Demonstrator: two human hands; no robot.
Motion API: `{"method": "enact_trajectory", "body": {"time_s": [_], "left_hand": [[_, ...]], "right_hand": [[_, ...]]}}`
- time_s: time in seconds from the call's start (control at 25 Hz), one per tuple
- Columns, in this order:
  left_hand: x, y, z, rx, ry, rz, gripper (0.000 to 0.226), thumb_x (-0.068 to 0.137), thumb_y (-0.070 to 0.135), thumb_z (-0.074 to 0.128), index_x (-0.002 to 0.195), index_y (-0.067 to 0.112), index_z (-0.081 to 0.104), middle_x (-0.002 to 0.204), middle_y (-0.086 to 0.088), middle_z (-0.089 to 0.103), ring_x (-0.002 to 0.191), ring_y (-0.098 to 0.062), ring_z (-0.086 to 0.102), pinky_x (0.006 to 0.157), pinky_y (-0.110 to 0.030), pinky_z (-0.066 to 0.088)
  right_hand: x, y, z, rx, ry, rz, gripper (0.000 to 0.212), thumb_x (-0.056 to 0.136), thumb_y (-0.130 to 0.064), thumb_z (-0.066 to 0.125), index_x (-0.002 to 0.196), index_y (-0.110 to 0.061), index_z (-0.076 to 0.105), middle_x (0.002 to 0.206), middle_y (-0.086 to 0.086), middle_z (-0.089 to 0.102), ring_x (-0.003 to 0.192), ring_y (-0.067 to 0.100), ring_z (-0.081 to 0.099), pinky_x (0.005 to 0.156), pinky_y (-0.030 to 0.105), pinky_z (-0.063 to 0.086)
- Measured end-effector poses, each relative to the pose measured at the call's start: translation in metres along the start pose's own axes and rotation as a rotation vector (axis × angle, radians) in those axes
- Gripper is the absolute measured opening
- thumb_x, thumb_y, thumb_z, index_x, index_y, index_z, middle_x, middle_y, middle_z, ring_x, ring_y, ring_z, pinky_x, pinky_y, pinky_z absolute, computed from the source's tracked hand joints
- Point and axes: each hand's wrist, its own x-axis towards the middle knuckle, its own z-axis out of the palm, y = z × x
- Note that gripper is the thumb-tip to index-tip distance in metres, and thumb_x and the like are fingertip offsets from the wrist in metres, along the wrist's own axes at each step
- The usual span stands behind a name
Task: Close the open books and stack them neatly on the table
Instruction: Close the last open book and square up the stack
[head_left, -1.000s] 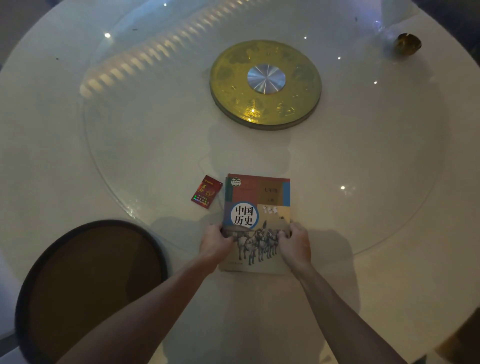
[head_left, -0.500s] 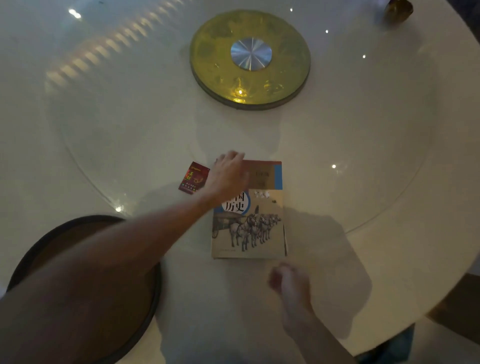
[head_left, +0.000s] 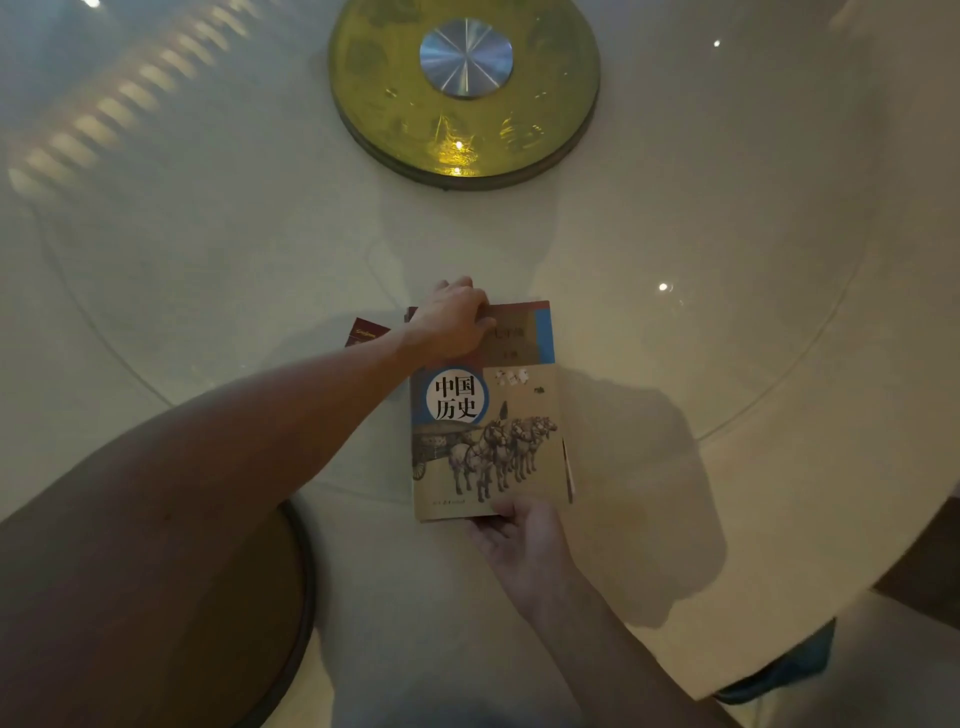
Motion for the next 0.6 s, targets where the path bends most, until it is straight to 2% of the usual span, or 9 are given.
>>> {"method": "enact_trajectory", "body": {"time_s": [0.24, 0.44, 0.6], "left_hand": [[0.004, 0.001, 0.001, 0.036, 0.039, 0.001, 0.036, 0.103, 0.035, 0.047, 0.127, 0.011, 0.061, 0.124, -0.011, 0.059, 0.115, -0.031, 0.052, 0.098, -0.046, 0.047], [0.008, 0.001, -0.005, 0.020, 0.042, 0.006, 0.035, 0.102, 0.034, 0.049, 0.126, 0.011, 0.060, 0.125, -0.010, 0.061, 0.116, -0.029, 0.054, 0.100, -0.045, 0.046], [0.017, 0.008, -0.008, 0.071, 0.046, 0.018, 0.039, 0.102, 0.035, 0.048, 0.131, 0.010, 0.057, 0.130, -0.012, 0.059, 0.121, -0.032, 0.053, 0.105, -0.046, 0.042]], "right_hand": [[0.002, -0.012, 0.014, 0.077, 0.016, 0.015, 0.028, 0.084, 0.011, 0.043, 0.109, 0.004, 0.053, 0.130, 0.031, 0.058, 0.129, 0.047, 0.054, 0.109, 0.054, 0.048], [-0.002, -0.020, 0.023, 0.083, 0.018, 0.033, 0.042, 0.083, 0.010, 0.043, 0.122, 0.007, 0.057, 0.134, 0.031, 0.057, 0.124, 0.046, 0.056, 0.108, 0.056, 0.047], [-0.002, -0.028, 0.027, 0.090, 0.014, 0.021, 0.034, 0.083, 0.008, 0.045, 0.114, 0.006, 0.058, 0.134, 0.030, 0.058, 0.125, 0.046, 0.055, 0.113, 0.056, 0.043]]}}
